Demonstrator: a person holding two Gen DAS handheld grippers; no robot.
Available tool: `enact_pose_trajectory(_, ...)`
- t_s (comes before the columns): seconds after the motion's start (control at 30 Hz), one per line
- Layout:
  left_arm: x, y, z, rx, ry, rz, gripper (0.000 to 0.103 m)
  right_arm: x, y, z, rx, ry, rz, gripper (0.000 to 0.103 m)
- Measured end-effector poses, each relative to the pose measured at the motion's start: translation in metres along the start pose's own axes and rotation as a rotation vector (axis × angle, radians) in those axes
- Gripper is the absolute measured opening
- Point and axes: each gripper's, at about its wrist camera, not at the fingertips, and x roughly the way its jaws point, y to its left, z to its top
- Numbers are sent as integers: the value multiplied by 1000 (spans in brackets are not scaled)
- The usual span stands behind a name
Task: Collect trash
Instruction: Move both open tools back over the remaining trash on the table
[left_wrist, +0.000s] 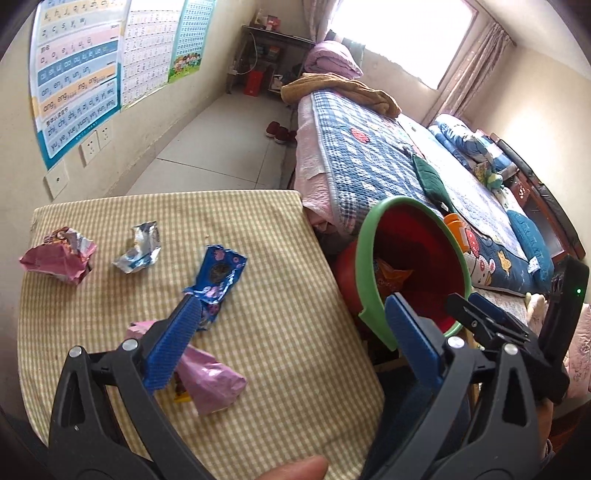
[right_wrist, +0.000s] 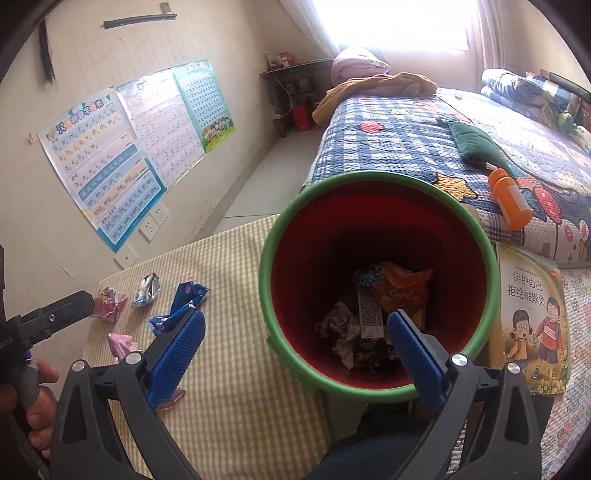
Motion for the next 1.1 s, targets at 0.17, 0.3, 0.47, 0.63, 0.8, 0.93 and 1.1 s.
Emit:
enact_pose_trajectory(0.17, -28, 40, -10, -69, -30, 43, 97, 1, 43, -4, -65, 16, 40, 96)
enact_pose_trajectory(0.3, -49, 69, -19, -118, -53, 76, 97, 7, 71, -9, -95, 42, 85, 96)
enact_pose_trajectory(0.47, -69, 100, -28, -171, -78, 111, 97, 15, 105, -17, -146, 73, 120, 96)
enact_pose_trajectory(0.63, -82, 130, -35, -219, -90, 150, 97, 26, 129, -23, -180, 104, 147, 96)
enact_pose_trajectory(0.8, -89, 155, -37, -261, -102, 176, 97, 35, 143, -23, -204, 117, 152, 96)
enact_pose_trajectory(0.93, -87, 170, -34, -279, -102, 192, 97, 44, 147, -21, -202, 128, 147, 96)
enact_pose_trajectory(1.1, -79, 187, -34, -301, -90, 205, 97, 59, 147, -18, -189, 144, 143, 96)
